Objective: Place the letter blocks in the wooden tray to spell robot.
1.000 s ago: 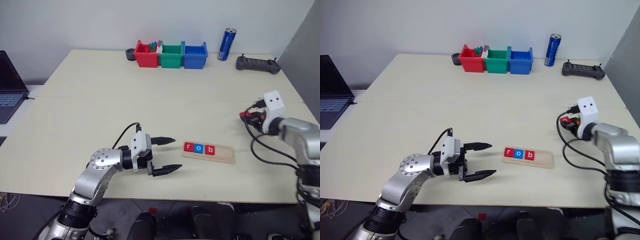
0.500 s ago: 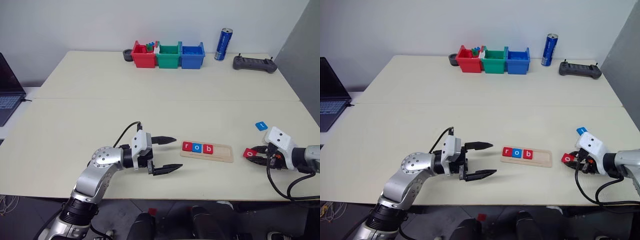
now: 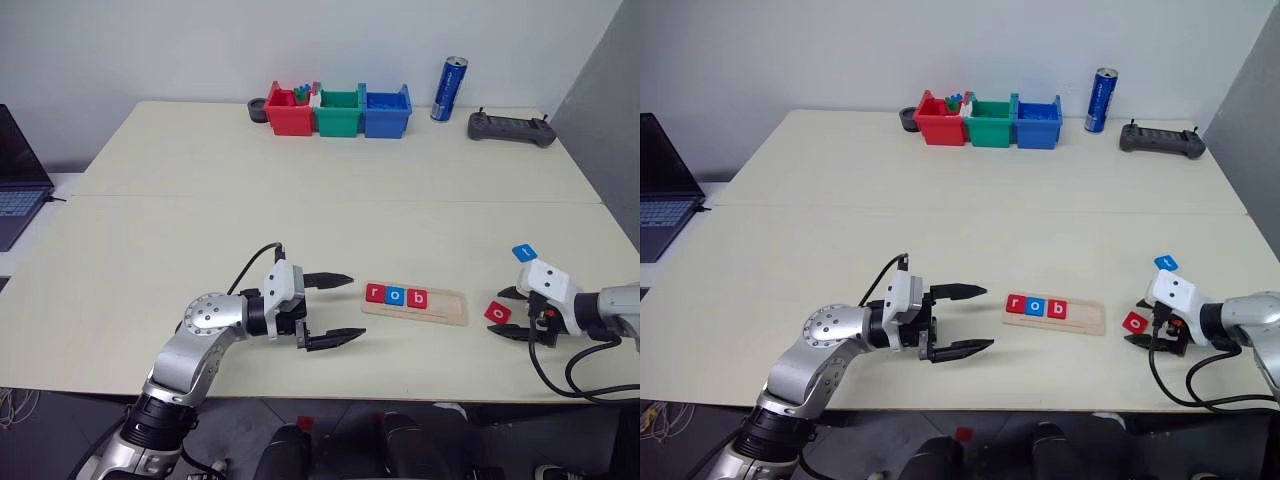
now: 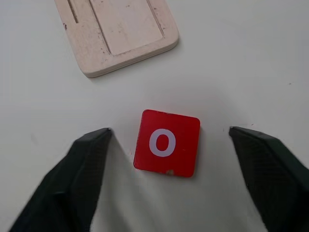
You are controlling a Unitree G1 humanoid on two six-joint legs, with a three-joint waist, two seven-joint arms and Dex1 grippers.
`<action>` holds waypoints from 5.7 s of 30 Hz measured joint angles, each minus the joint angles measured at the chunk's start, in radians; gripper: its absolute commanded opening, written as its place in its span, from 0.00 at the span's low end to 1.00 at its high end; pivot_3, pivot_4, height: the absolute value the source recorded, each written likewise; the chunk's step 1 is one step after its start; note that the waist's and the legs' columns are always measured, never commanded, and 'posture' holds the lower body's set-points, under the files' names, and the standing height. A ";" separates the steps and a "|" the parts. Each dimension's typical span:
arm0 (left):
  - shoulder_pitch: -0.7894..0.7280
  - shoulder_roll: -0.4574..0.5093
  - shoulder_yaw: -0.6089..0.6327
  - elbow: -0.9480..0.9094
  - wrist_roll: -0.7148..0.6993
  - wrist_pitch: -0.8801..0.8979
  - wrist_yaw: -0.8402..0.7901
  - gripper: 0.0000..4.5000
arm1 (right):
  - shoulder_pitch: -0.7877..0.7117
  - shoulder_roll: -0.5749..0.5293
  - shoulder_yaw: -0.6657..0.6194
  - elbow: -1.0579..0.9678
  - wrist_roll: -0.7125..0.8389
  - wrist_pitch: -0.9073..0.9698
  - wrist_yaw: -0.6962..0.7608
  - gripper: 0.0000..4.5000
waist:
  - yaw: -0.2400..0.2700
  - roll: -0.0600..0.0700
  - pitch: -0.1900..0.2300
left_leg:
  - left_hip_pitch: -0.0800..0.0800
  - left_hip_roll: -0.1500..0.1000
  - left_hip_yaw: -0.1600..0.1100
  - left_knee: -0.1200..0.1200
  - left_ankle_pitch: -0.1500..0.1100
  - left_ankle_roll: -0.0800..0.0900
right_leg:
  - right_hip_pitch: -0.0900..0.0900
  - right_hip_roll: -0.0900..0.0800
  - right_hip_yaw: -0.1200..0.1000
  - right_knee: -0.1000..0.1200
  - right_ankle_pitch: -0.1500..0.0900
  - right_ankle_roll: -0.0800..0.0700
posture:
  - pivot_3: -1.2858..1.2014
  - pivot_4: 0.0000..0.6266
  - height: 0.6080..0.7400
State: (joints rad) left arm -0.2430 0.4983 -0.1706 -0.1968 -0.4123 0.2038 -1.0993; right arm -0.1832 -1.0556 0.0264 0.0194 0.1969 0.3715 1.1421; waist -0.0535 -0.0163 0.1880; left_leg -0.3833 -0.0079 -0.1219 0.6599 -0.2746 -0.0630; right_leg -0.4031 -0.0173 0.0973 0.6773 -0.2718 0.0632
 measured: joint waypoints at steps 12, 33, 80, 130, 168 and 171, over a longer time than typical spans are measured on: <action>0.004 -0.007 0.000 0.007 0.004 -0.021 0.006 1.00 | -0.065 -0.023 0.027 0.002 0.009 0.104 0.070 1.00 | 0.000 0.000 0.000 | 0.000 0.000 0.000 0.000 0.000 0.000 | 0.000 0.000 0.000 0.000 0.000 0.000 | 0.52 0.24 1.00; 0.004 -0.009 0.000 0.007 0.004 -0.021 0.009 1.00 | -0.088 0.003 0.054 0.003 -0.039 0.120 0.038 0.32 | 0.002 0.000 0.000 | 0.000 0.000 0.000 0.000 0.000 0.000 | 0.000 -0.001 0.000 0.000 0.000 0.000 | 0.52 0.24 1.00; 0.016 -0.008 0.000 0.015 0.021 -0.041 0.010 1.00 | -0.277 0.168 0.216 -0.081 -0.090 0.085 0.103 0.32 | 0.003 0.000 0.000 | 0.000 0.000 -0.001 0.000 0.000 0.000 | 0.000 -0.001 -0.001 0.001 0.000 0.000 | 0.52 0.24 1.00; -0.005 -0.014 -0.019 0.032 0.022 -0.036 0.019 1.00 | -0.141 0.140 -0.107 -0.186 0.099 0.820 -0.315 1.00 | 0.021 0.000 0.000 | -0.001 -0.001 0.000 0.000 0.000 0.000 | 0.000 -0.001 -0.001 0.001 0.000 0.000 | 0.52 0.24 1.00; 0.003 -0.023 -0.020 0.003 0.035 -0.037 0.045 1.00 | -0.668 0.122 0.349 0.875 -0.426 -1.111 0.255 0.65 | -0.008 -0.001 0.000 | 0.005 0.000 0.000 0.001 0.000 0.000 | 0.003 -0.001 0.000 0.002 0.001 -0.001 | 0.52 0.24 1.00; 0.003 -0.023 -0.020 0.003 0.035 -0.036 0.045 1.00 | -0.669 0.126 0.350 0.891 -0.431 -1.115 0.264 0.43 | -0.008 -0.001 0.000 | 0.007 0.000 0.000 0.001 0.000 0.000 | 0.005 -0.001 0.000 0.002 0.001 -0.001 | 0.52 0.24 1.00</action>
State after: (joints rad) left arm -0.2398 0.4754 -0.1904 -0.1940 -0.3774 0.1674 -1.0543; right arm -0.8518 -0.9299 0.3762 0.9108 -0.2338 -0.7436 1.4060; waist -0.0611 -0.0169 0.1876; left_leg -0.3768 -0.0078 -0.1218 0.6606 -0.2745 -0.0631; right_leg -0.3979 -0.0180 0.0974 0.6792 -0.2710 0.0620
